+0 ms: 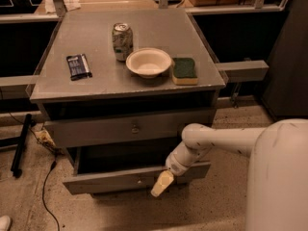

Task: Open middle drawer

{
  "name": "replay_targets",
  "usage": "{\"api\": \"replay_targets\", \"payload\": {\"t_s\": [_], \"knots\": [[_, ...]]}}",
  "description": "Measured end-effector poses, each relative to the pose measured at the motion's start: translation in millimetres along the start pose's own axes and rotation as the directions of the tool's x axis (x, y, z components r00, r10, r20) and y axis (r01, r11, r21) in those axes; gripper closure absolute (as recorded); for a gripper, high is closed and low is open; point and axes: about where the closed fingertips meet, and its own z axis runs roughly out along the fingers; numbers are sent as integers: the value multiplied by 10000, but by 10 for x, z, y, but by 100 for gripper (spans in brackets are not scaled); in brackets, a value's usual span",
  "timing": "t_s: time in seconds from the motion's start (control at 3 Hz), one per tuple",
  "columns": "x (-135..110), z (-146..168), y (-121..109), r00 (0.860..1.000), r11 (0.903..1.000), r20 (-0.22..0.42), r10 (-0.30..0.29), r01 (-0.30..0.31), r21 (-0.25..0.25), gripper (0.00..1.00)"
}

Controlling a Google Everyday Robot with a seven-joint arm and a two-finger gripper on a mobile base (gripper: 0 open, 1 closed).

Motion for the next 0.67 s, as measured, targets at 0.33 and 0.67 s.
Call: {"api": "replay_targets", "payload": {"t_s": [0.33, 0.67], "knots": [[-11, -15, -6, 10000, 10000, 0, 1, -1, -1, 0], [55, -10, 28, 9999, 9999, -23, 134, -134, -89, 0]]}}
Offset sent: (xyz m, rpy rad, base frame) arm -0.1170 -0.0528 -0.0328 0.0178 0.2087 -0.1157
